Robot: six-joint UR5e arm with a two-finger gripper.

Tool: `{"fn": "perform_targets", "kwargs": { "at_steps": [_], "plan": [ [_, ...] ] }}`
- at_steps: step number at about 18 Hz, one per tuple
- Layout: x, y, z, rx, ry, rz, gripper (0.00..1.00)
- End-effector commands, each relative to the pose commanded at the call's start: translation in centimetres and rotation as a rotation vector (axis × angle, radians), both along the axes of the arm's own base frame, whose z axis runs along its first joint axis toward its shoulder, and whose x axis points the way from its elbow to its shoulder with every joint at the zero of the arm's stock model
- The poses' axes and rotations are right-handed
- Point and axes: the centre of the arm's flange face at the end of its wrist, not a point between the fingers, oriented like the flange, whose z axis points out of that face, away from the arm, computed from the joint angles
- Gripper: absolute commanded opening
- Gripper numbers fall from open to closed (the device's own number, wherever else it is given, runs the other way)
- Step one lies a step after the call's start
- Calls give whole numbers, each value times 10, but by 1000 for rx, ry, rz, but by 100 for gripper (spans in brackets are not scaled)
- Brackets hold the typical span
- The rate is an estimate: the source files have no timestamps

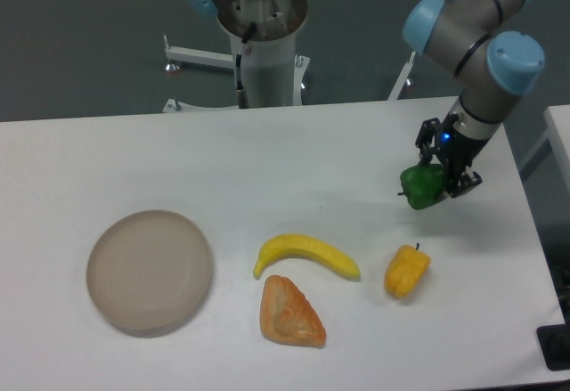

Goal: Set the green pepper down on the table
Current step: 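Lift the green pepper and carry it away from the yellow pepper, then lower the green pepper onto the table beside the yellow pepper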

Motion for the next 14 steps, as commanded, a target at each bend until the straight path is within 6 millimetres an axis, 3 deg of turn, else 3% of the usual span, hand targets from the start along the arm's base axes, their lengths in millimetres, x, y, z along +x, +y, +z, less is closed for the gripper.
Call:
{"fn": "perform_targets", "kwargs": {
  "at_steps": [2,14],
  "plan": [
    [8,2,-10,-3,-6,13,44],
    [30,13,-19,-4,-28,202,45]
  ]
}}
